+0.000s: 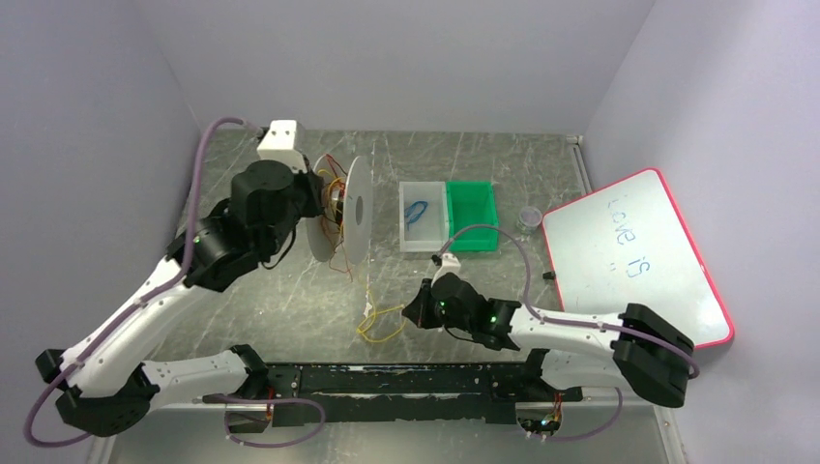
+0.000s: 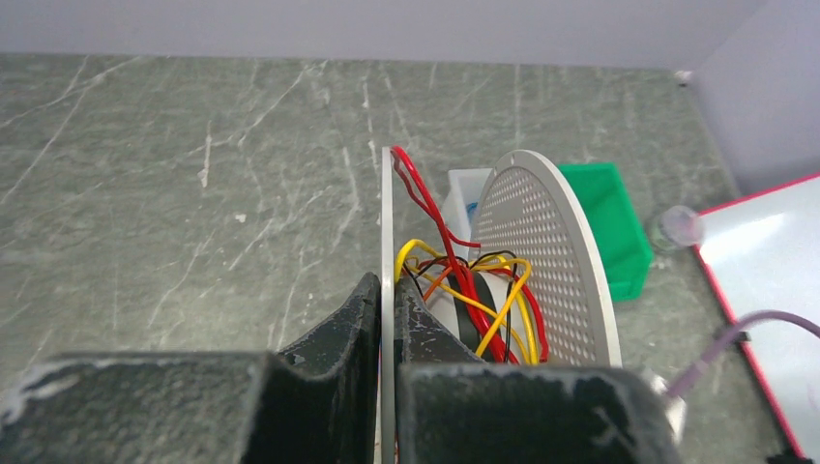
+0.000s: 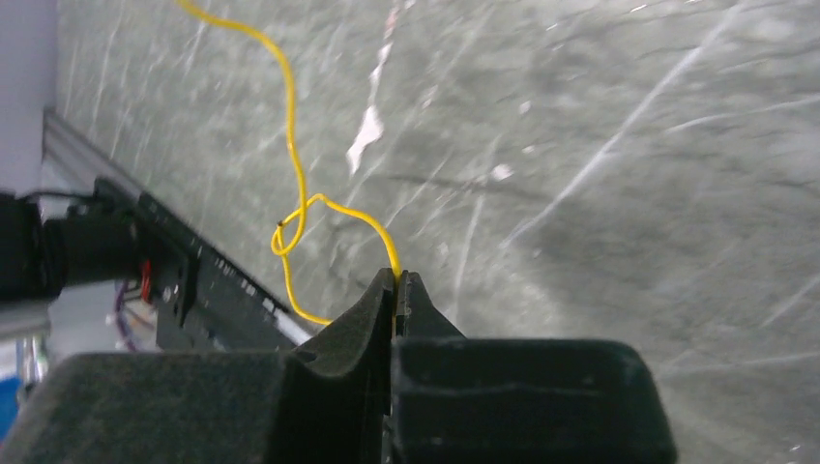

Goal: Wrap the cables

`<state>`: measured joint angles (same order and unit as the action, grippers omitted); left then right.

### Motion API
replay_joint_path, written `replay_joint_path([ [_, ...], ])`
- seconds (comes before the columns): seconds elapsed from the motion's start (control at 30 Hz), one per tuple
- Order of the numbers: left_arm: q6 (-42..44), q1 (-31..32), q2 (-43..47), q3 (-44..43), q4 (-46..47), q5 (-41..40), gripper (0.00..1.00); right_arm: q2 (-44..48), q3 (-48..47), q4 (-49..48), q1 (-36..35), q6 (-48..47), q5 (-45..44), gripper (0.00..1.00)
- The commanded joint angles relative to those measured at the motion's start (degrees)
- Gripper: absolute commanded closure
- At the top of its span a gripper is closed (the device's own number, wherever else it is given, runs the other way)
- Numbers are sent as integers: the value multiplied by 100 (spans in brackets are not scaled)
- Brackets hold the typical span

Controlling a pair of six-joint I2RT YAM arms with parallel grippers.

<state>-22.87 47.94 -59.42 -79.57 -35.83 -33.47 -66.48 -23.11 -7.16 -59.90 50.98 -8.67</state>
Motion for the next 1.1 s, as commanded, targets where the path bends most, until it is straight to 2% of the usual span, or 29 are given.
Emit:
replay_joint_path([
  [0.0, 32, 14, -322, -271, 501, -664, 93, 427, -102, 298, -462, -335, -50, 100],
  [0.3, 554, 7, -997, -205, 764, -1511, 93, 1244, -1017, 1543, -897, -725, -265, 100],
  [0.73, 666, -339, -1540, 118, 1036, -1230, 93, 1041, -3366, 2563, -1020, -1779, 33, 100],
  [1.07, 492, -357, -1367, 984, 1186, -947, 93, 619, -5562, 3584, -1016, -2696, -891, 100],
])
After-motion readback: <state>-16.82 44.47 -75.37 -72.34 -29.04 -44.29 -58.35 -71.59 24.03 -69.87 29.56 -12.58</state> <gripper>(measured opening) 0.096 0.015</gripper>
